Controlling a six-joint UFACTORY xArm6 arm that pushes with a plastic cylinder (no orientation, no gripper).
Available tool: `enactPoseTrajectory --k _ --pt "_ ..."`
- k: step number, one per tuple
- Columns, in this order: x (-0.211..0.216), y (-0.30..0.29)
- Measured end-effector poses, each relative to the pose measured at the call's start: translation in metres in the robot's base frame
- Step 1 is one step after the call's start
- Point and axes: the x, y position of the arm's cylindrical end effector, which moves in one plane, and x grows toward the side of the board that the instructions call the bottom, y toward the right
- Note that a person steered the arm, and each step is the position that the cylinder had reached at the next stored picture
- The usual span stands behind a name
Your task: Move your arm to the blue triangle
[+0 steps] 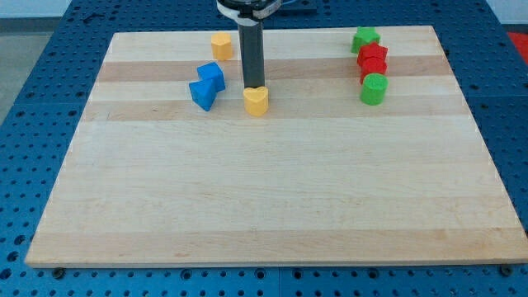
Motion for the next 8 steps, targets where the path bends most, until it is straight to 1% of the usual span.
enactPoseTrajectory --k 1,2,3,4,5,6,7,8 --pt "0.009 0.000" --pt "-0.015 0.011" --pt "-0.052 0.017" --pt "-0.081 -0.012" --pt "-0.090 -0.045" --pt "-0.064 -0.088" --pt "-0.056 -0.128" --pt "-0.052 -0.138"
